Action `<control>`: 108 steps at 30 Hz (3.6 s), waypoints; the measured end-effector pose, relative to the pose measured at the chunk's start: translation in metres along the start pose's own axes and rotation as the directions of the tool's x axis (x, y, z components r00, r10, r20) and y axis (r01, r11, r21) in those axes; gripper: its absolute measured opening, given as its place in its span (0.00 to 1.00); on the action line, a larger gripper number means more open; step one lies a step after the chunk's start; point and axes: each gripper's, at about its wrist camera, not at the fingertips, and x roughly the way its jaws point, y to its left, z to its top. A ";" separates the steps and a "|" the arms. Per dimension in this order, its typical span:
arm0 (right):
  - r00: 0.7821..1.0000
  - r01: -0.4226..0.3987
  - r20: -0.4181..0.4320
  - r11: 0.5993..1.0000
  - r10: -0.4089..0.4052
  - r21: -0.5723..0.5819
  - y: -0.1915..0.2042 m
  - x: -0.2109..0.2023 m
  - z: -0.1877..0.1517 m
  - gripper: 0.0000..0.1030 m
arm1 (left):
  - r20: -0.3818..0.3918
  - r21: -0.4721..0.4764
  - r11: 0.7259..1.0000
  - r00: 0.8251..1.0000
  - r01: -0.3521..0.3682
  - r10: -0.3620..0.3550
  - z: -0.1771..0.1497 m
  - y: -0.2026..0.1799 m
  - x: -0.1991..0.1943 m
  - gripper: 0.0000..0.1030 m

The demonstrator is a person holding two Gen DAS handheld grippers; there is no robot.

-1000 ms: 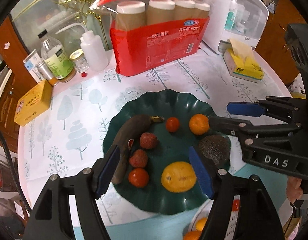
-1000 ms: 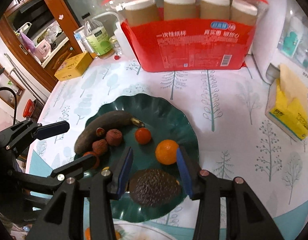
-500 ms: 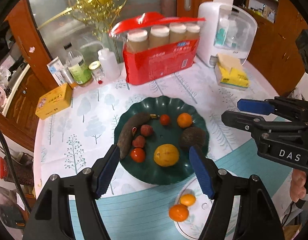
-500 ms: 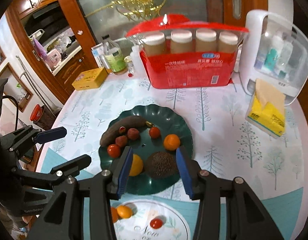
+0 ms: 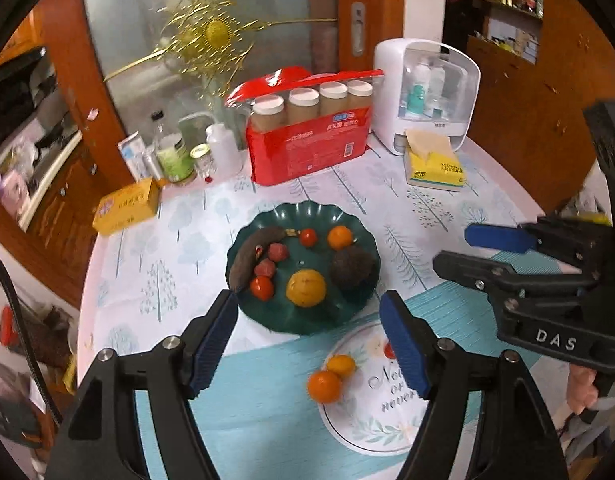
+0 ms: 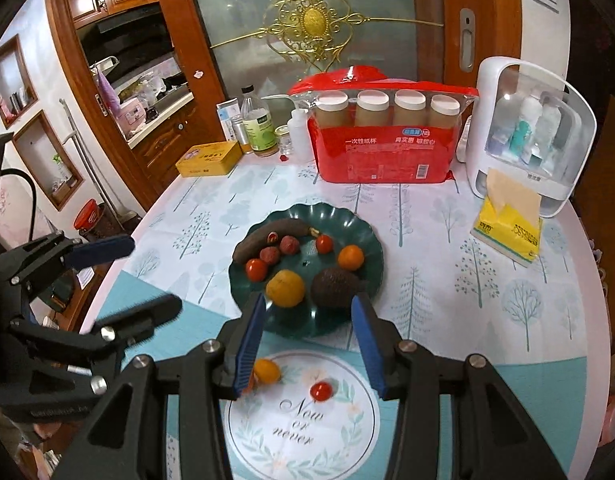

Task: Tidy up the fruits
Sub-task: 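Withdraw both grippers from the green plate toward the white plate, then close the left gripper on the large orange while the right grasps the cherry tomato, then carry orange and cherry tomato onto the green plate and open both grippers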

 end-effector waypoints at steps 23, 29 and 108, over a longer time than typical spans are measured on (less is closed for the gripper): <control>0.997 0.036 -0.065 0.995 -0.030 0.089 -0.005 0.039 -0.094 0.44 | -0.085 -0.131 0.991 0.996 -0.041 0.030 -0.106 0.019 0.068 0.78; 0.992 0.050 -0.118 0.991 -0.035 0.127 -0.012 0.071 -0.116 0.44 | -0.148 -0.158 0.987 0.988 0.009 -0.032 -0.121 0.018 0.113 0.78; 0.996 0.072 0.052 0.995 -0.069 -0.063 0.032 -0.026 -0.054 0.25 | -0.047 -0.048 0.995 0.995 0.084 -0.086 -0.059 0.010 -0.012 0.40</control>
